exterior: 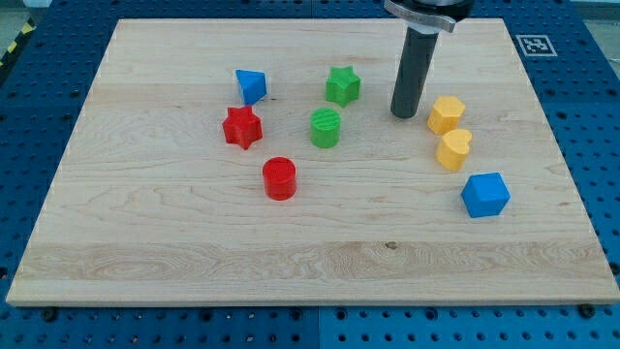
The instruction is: Push the green circle into the red circle
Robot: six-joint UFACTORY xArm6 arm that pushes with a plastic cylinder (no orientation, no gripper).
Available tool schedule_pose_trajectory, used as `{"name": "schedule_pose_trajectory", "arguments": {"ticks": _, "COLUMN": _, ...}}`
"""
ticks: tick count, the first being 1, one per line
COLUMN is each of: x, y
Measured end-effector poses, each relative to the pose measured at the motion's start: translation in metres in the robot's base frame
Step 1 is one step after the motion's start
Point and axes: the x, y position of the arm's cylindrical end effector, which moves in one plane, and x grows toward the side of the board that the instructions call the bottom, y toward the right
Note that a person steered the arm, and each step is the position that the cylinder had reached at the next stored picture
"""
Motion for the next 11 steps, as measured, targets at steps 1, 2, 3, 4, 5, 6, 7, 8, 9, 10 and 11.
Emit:
{"name": "schedule_pose_trajectory", "arguments": {"ticks": 1, "x": 0.000, "y": 0.000}}
{"name": "schedule_pose_trajectory", "arguments": {"ticks": 2, "x": 0.006, "y": -0.014}}
{"name": "schedule_pose_trajectory", "arguments": {"ticks": 3, "x": 0.018, "y": -0.037}}
{"name": "schedule_pose_trajectory", "arguments": {"ticks": 4, "x": 0.021, "y": -0.065}}
{"name": "schedule_pose_trajectory", "arguments": {"ticks": 5, "x": 0.014, "y": -0.092}}
{"name": "schedule_pose_trajectory", "arguments": {"ticks": 6, "x": 0.011, "y": -0.115}}
{"name": "schedule_pose_trajectory", "arguments": {"ticks": 7, "x": 0.014, "y": -0.139}}
{"name": "schedule_pose_trajectory", "arguments": {"ticks": 8, "x": 0.027, "y": -0.153}}
{"name": "schedule_pose_trajectory", "arguments": {"ticks": 9, "x": 0.042, "y": -0.157}}
{"name": "schedule_pose_trajectory", "arguments": {"ticks": 10, "x": 0.050, "y": -0.167}}
{"name": "schedule_pose_trajectory", "arguments": {"ticks": 11, "x": 0.052, "y": -0.162}}
